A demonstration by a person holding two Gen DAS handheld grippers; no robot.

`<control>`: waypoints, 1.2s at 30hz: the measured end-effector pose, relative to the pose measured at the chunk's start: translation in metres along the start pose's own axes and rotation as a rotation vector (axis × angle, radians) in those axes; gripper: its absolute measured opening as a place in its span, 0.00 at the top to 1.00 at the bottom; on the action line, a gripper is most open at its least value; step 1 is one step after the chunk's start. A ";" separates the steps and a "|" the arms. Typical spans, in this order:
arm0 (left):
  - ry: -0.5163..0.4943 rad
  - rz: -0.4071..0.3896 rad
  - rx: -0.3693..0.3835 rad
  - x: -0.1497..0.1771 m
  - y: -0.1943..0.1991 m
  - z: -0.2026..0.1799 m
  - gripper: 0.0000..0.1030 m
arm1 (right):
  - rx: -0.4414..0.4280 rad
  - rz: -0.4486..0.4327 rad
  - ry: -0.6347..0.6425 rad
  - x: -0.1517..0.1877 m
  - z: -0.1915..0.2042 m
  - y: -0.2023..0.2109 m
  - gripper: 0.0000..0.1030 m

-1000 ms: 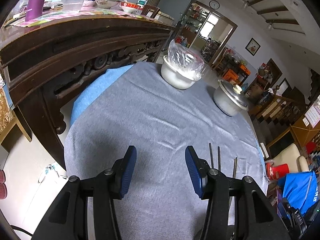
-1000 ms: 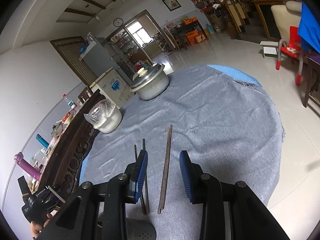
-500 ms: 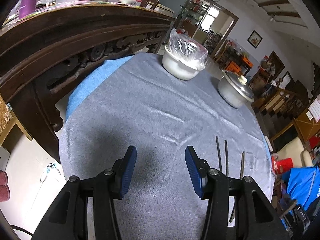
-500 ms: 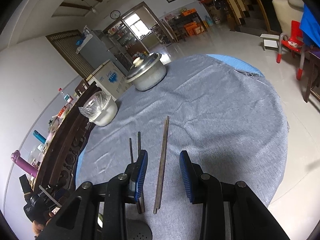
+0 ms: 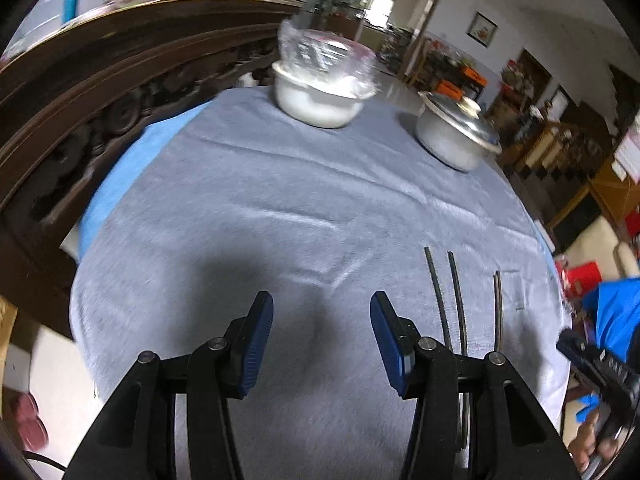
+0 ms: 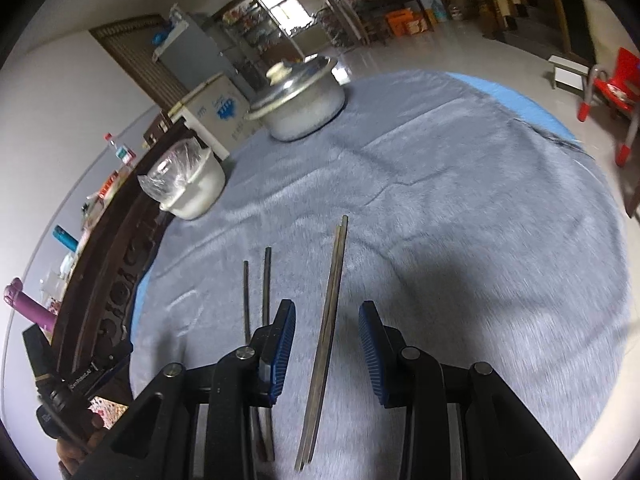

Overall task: Organize utensils
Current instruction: 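Close the right tool on a chopstick while the left tool grasps another chopstick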

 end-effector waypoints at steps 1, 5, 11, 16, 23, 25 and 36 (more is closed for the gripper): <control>-0.017 0.008 0.003 -0.002 -0.004 -0.005 0.50 | 0.004 0.010 0.003 -0.005 0.000 -0.007 0.65; -0.072 0.032 0.025 -0.008 -0.018 -0.024 0.50 | -0.008 0.078 -0.019 -0.029 -0.003 -0.037 0.65; -0.118 0.108 0.093 -0.024 -0.041 -0.049 0.50 | 0.026 0.192 -0.095 -0.062 -0.008 -0.085 0.71; -0.137 0.172 0.124 -0.041 -0.061 -0.065 0.50 | 0.114 0.238 -0.087 -0.076 -0.005 -0.113 0.75; -0.165 0.243 0.130 -0.061 -0.089 -0.083 0.50 | 0.197 0.289 -0.114 -0.083 -0.006 -0.138 0.82; -0.166 0.266 0.133 -0.066 -0.097 -0.088 0.50 | 0.224 0.295 -0.101 -0.083 -0.004 -0.143 0.87; -0.153 0.379 0.078 -0.062 -0.140 -0.112 0.57 | 0.257 0.269 -0.051 -0.082 -0.005 -0.141 0.96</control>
Point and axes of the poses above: each gripper's, at about its wrist camera, not at the fingertips, and y roughly against the way its jaws point, z to its left, x to its underside, the point moved 3 cm from there along -y, roughly the way its jaws point
